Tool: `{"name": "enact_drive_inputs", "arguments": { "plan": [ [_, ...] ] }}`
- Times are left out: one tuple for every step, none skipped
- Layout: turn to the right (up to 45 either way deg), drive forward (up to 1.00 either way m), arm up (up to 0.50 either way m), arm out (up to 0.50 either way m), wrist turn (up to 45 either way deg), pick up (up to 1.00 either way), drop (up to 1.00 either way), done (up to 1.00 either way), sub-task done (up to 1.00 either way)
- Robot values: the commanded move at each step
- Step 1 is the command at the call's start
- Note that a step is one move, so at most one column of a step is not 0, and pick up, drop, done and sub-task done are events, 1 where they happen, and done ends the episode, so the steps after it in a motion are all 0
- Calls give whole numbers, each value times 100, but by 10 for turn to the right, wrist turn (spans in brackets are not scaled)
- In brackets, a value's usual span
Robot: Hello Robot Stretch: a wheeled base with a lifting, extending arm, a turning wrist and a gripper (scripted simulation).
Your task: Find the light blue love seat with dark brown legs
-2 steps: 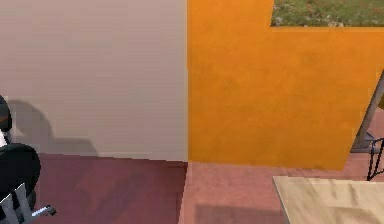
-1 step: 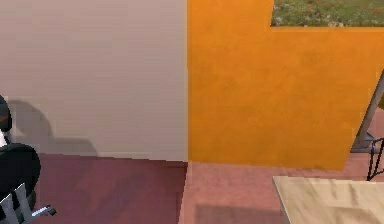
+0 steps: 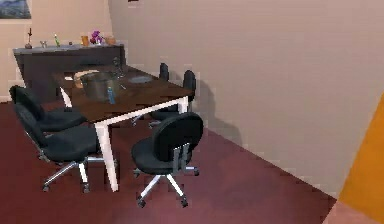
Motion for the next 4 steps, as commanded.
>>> {"name": "enact_drive_inputs", "arguments": {
  "plan": [
    [-330,0,0,0,0,0,0,0,0],
    [0,15,0,0,0,0,0,0,0],
    [450,0,0,0,0,0,0,0,0],
    [420,0,0,0,0,0,0,0,0]
  ]
}}
